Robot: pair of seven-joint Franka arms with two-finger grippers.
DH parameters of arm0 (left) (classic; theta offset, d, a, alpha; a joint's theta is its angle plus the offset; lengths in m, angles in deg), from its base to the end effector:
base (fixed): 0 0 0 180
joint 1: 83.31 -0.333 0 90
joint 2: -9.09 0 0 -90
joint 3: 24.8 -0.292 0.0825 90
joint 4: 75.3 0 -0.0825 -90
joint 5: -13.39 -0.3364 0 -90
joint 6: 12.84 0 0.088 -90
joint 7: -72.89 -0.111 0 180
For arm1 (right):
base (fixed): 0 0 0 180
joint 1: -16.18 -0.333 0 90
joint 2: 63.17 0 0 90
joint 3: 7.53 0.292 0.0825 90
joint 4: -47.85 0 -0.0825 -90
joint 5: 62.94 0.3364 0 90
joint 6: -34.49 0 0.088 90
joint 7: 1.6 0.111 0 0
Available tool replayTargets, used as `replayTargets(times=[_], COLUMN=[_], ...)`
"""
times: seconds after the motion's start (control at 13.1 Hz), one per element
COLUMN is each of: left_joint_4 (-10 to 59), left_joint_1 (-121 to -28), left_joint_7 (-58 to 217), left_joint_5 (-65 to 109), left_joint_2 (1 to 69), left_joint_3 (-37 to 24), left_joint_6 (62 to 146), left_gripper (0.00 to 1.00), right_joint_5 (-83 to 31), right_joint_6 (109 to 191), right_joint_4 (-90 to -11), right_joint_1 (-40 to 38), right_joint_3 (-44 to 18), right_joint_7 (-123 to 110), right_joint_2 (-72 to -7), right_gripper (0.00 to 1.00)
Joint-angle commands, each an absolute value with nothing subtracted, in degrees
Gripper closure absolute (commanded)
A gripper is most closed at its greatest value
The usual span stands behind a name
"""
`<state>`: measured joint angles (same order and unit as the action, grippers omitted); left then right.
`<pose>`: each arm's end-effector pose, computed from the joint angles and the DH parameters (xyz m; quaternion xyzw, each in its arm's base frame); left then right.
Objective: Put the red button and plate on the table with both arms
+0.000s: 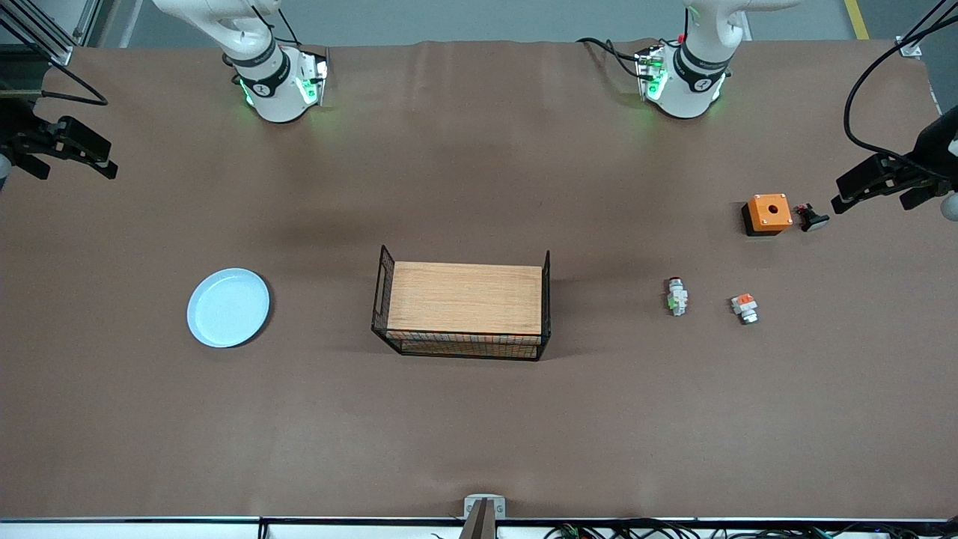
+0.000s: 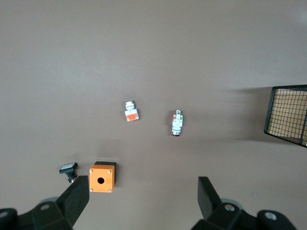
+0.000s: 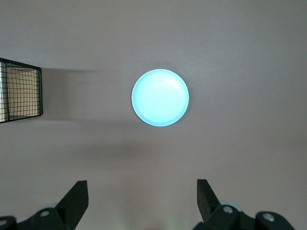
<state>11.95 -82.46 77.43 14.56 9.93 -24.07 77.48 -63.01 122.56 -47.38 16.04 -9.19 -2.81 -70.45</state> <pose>0.5122 -0.0163 0.6100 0.9994 0.0257 0.0189 0.0113 0.4661 -0.0134 0.6167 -1.0000 0.0026 -0.0010 0.0012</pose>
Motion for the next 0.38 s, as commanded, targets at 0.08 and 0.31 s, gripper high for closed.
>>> replayTargets(times=[0.08,0.31], left_joint_4=[11.8,11.7], left_joint_1=[-82.5,-82.5], left_joint_7=[77.8,77.8], left_joint_5=[14.7,14.7], left_joint_2=[9.9,9.9], left_joint_3=[-23.9,-23.9], left_joint_6=[76.9,76.9], left_gripper=[0.00,0.00], right_joint_5=[-61.0,-61.0], right_joint_6=[122.8,122.4], right_joint_4=[-49.4,-49.2], right_joint_1=[16.4,16.4], right_joint_3=[-9.5,-9.5], right_joint_7=[-3.6,-3.4], right_joint_2=[-72.7,-72.6], right_gripper=[0.00,0.00])
